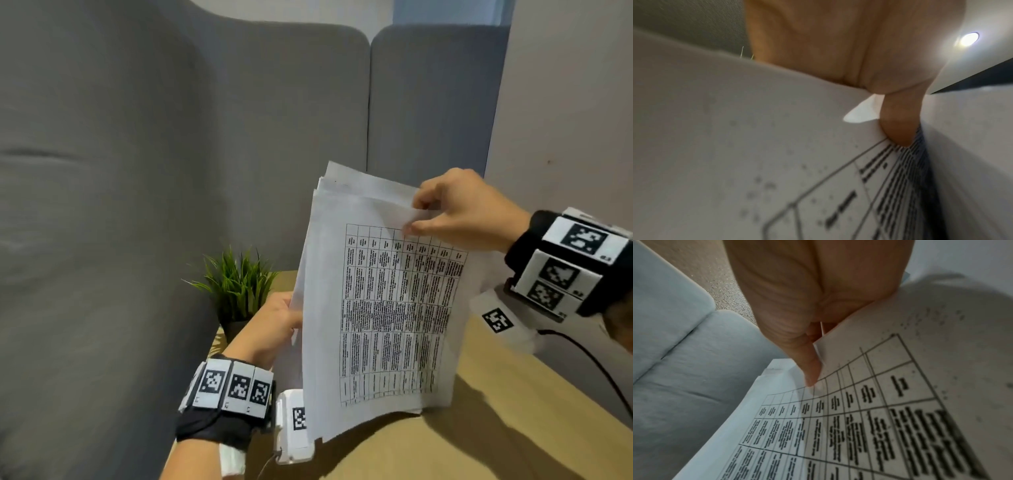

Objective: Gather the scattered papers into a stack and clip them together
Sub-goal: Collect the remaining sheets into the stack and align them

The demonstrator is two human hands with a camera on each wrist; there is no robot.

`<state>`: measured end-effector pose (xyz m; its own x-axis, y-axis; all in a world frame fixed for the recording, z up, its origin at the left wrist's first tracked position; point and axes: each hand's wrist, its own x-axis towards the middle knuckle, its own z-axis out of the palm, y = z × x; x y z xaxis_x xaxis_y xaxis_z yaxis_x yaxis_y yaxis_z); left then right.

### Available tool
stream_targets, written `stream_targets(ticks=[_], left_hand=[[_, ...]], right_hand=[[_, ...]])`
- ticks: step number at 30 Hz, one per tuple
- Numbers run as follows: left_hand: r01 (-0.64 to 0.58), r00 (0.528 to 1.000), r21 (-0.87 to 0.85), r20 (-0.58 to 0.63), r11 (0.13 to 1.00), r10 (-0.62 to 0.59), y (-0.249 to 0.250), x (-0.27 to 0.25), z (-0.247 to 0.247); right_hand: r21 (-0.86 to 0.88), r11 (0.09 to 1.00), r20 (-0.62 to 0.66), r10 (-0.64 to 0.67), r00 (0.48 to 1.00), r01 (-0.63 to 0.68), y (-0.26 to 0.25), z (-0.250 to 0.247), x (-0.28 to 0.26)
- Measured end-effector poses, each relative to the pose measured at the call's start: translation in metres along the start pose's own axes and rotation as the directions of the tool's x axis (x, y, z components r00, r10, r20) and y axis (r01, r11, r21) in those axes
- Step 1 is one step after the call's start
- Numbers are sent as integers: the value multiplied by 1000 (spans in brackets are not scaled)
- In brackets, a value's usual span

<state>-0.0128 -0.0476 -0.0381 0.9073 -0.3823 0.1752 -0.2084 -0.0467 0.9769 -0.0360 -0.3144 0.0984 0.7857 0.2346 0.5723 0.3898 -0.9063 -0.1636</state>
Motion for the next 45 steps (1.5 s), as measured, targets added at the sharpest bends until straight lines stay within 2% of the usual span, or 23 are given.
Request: stream_targets(ticks=[2, 5, 7, 9, 12, 14, 16, 17, 19, 20, 21, 22, 23, 24, 25, 26, 31, 34, 38, 41, 45], left_hand=[[-5, 999, -63, 31, 998, 7, 0, -1, 0], [-5, 998, -268, 56, 963, 20, 2, -3, 0], [-12, 994, -316, 96, 949, 44, 2, -2, 0], [-64, 994, -274, 70, 960, 87, 4, -2, 2], [-181, 983, -53, -41, 982, 179, 5, 3, 8], [-216, 974, -39, -82, 976, 212, 3, 5, 9], [-206, 975, -56, -95, 977, 200, 3, 6, 10], [-195, 977, -66, -97, 979, 189, 2, 6, 10], [-164, 981, -87, -119, 983, 154, 1, 7, 11], [-146, 982, -104, -140, 984, 131, 0, 7, 10], [-134, 982, -121, -153, 984, 115, -1, 7, 10], [-123, 982, -135, -161, 983, 101, -2, 7, 9], [-117, 983, -147, -160, 982, 93, -2, 6, 10], [-111, 983, -159, -162, 981, 85, -2, 5, 11], [-109, 983, -166, -161, 980, 83, -2, 4, 11], [-108, 984, -168, -161, 980, 81, -2, 3, 11], [-113, 986, -97, -133, 989, 99, -6, 1, 1], [-146, 975, -78, -180, 986, 130, -2, -2, -3], [-227, 955, -158, -229, 961, 188, 7, -3, 0], [-294, 941, -189, -232, 937, 249, 12, -2, 3], [-275, 953, -208, -184, 939, 239, 7, -3, 4]], right_hand=[[-25, 1000, -36, -16, 999, 15, -5, -1, 0], [-40, 998, -69, -46, 997, 44, -14, -8, -1], [-41, 998, -77, -59, 995, 56, -19, -11, -2], [-56, 996, -84, -69, 994, 65, -24, -13, -4], [-67, 993, -77, -104, 992, 99, -26, -10, -9], [-62, 990, -68, -127, 990, 123, -26, -9, -13], [-18, 988, -148, -153, 977, 152, -22, -9, -18], [3, 990, -234, -138, 962, 143, -16, -8, -22], [112, 992, -422, -11, 907, 64, 0, -1, -35], [260, 966, -470, 114, 875, 13, 7, 5, -43], [457, 888, -423, 267, 866, -51, 13, 15, -53], [661, 743, -287, 378, 880, -104, 18, 27, -61], [819, 552, -106, 415, 904, -157, 26, 42, -67], [906, 363, 67, 387, 920, -219, 31, 58, -71], [930, 247, 183, 334, 925, -274, 34, 71, -74], [935, 206, 221, 296, 929, -288, 35, 82, -75], [968, 185, 122, 243, 962, -170, 34, 104, -71], [961, 242, 81, 210, 974, -132, 27, 104, -64], [946, 320, -11, 176, 984, -47, 17, 92, -57], [969, 244, -4, 127, 992, -28, 20, 85, -59], [975, 168, 132, 93, 987, -146, 30, 98, -67]])
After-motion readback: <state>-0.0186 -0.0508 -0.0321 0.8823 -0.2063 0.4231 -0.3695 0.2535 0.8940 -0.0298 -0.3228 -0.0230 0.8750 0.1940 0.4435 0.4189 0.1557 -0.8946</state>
